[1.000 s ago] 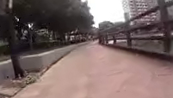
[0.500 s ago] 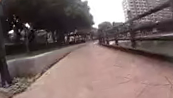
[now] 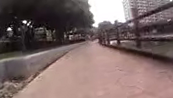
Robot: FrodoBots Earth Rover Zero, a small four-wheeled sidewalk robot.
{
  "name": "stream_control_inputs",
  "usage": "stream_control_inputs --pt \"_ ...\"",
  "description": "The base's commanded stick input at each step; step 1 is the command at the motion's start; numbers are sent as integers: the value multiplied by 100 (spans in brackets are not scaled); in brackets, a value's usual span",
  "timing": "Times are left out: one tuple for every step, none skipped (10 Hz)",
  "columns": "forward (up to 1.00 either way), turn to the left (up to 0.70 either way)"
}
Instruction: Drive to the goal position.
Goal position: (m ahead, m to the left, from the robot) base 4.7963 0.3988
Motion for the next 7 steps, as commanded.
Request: stream_control_inputs --pt "70 0" --pt "70 0" --pt "70 0" --pt "70 0" --pt "70 0" --pt "70 0" --pt "70 0"
